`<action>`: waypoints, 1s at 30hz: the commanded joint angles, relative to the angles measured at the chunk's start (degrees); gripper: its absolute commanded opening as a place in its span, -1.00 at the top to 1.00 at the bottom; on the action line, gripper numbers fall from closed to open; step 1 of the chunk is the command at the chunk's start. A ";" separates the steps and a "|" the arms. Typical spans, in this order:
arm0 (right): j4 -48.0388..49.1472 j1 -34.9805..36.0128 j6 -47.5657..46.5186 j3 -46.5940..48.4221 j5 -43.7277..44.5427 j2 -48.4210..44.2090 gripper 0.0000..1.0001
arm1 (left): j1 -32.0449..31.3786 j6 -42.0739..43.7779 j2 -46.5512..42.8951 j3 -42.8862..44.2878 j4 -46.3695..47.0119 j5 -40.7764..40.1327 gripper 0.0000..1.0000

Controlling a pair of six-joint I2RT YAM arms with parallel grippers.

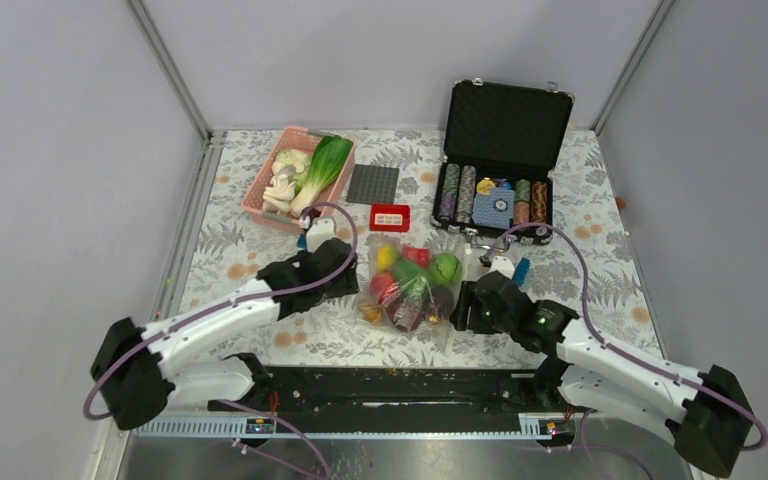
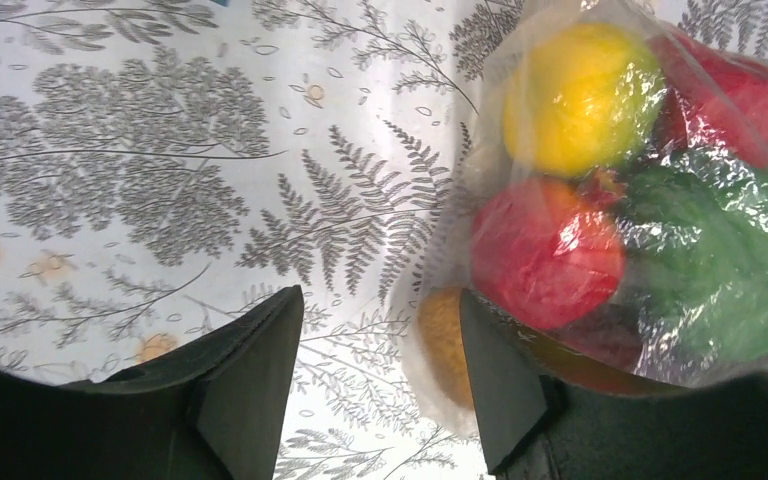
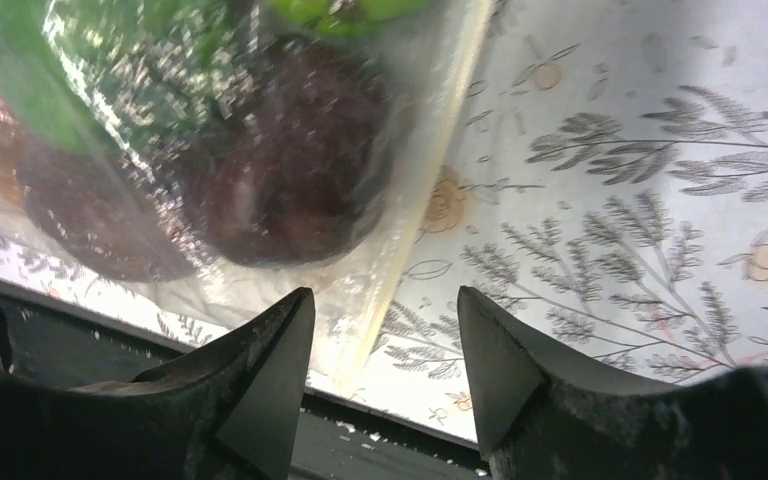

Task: Open the zip-top bag and remove the fake food
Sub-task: Pick up the zipper food storage bag at the center of the board.

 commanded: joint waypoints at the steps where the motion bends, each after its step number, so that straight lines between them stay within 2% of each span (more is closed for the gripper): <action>1: -1.24 -5.55 2.33 -3.57 -0.69 -6.06 -0.26 | 0.77 0.35 -7.58 -2.49 -3.18 -2.62 -0.21; 5: 4.85 -13.86 4.19 -8.01 -9.05 -13.75 -0.29 | 0.79 -0.86 -11.99 -4.20 -4.64 -1.90 -0.22; 8: 11.70 -17.62 6.03 -10.22 -14.80 -14.90 -0.29 | 0.82 -1.60 -14.87 -4.82 -4.67 -1.45 -0.24; 17: 30.19 -21.01 11.23 -14.20 -19.96 -3.53 -0.17 | 0.79 -0.97 -18.79 -4.03 -5.83 -0.30 -0.32; 24: 33.62 -21.16 12.43 -15.99 -18.10 0.17 -0.10 | 0.80 -0.96 -21.86 -5.14 -6.44 -0.20 -0.34; 30: 41.98 -21.18 14.67 -19.29 -19.24 2.90 -0.02 | 0.81 -1.40 -21.85 -5.61 -6.38 -0.13 -0.34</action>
